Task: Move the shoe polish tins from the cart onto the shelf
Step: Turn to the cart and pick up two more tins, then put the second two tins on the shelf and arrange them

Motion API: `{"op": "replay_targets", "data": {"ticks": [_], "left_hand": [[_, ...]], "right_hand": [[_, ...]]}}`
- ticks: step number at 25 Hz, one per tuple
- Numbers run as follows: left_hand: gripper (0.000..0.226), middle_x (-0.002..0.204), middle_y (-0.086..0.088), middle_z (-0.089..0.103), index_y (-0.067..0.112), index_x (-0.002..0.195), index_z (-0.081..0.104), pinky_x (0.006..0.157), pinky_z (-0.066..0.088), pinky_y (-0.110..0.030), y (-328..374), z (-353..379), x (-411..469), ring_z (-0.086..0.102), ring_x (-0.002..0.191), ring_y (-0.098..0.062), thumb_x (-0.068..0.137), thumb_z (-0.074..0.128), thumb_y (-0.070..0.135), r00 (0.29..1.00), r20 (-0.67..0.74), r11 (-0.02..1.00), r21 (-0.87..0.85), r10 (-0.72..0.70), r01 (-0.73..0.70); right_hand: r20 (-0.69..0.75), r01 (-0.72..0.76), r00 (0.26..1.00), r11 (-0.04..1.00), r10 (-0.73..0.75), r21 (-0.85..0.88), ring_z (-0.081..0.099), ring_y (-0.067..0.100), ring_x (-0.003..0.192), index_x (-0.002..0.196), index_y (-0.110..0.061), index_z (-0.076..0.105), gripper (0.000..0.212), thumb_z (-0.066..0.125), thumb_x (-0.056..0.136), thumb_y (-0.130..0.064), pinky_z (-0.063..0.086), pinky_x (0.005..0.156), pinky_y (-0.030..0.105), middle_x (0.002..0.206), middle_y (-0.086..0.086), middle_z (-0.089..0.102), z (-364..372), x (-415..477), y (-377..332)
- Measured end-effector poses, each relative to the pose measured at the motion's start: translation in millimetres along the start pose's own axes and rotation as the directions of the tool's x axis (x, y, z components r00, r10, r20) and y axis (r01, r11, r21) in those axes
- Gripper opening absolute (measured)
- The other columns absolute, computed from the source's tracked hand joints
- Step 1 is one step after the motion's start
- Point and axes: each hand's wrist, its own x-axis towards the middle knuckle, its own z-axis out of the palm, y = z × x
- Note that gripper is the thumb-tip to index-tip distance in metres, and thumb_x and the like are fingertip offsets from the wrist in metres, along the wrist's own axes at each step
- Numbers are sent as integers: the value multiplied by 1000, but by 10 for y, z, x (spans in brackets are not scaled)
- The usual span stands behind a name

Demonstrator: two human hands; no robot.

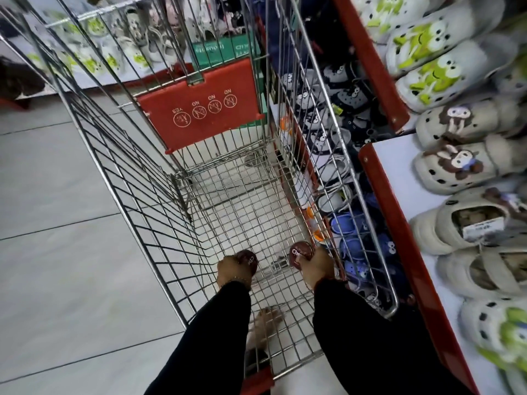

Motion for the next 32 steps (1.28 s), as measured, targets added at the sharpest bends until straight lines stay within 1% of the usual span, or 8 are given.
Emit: {"op": "replay_targets", "data": {"ticks": [3,9,14,17,18,21,25,32], "left_hand": [[41,126,-26,65,-2,125,64,96,47,-37,105,-128,-207,61,119,-39,94,57,24,1000,9,993,-119,17,-15],[44,125,-32,64,-7,123,61,102,48,-49,231,-506,-1097,58,119,-47,92,61,24,990,40,883,-459,137,-104],[16,96,-14,67,16,79,64,94,47,-38,208,-935,-2060,60,99,-26,93,61,22,934,31,728,-635,356,-256],[15,99,-14,64,15,79,61,83,51,-35,207,-1123,-2687,60,85,-22,94,59,19,882,47,659,-684,470,-314],[10,101,-15,63,10,86,62,76,53,-32,238,-1168,-2865,60,78,-21,94,58,16,861,63,619,-721,504,-310],[11,105,-16,65,8,105,61,65,57,-27,402,-1234,-3452,63,73,-15,95,56,10,770,91,536,-769,632,-348],[13,86,-7,70,19,83,63,59,59,-22,728,-1141,-4379,69,65,-9,94,59,12,569,175,469,-774,804,-425],[13,79,0,74,20,84,63,49,57,-17,1235,-561,-5599,69,57,-5,92,62,9,243,384,454,-731,891,-509]], "right_hand": [[40,34,998,970,-45,242,66,35,114,132,-1,57,48,71,87,-13,52,100,42,131,20,65,-139,-178,-76],[69,106,978,750,-198,653,77,15,70,143,-13,48,67,77,83,-18,63,61,27,123,13,67,-721,-1053,-106],[-84,194,970,514,-229,835,73,22,64,118,-6,68,41,76,79,-19,56,46,27,105,20,75,-1360,-1937,37],[-220,297,945,356,-241,886,68,19,60,82,-14,75,5,70,82,-16,54,49,28,80,8,76,-1849,-2562,217],[-268,338,931,307,-248,890,67,15,57,76,-15,73,10,68,84,-14,53,50,28,72,2,75,-1997,-2730,266],[-415,470,869,186,-270,863,67,7,52,74,-16,69,16,61,87,-11,54,48,22,62,-7,72,-2492,-3271,495],[-610,639,765,121,-205,760,68,8,54,74,-17,71,16,63,86,-10,53,48,21,64,-5,73,-3204,-3955,963],[-798,785,601,151,49,601,66,9,66,68,-18,71,25,62,88,-8,52,58,25,65,-10,74,-4076,-4582,1831]]}}
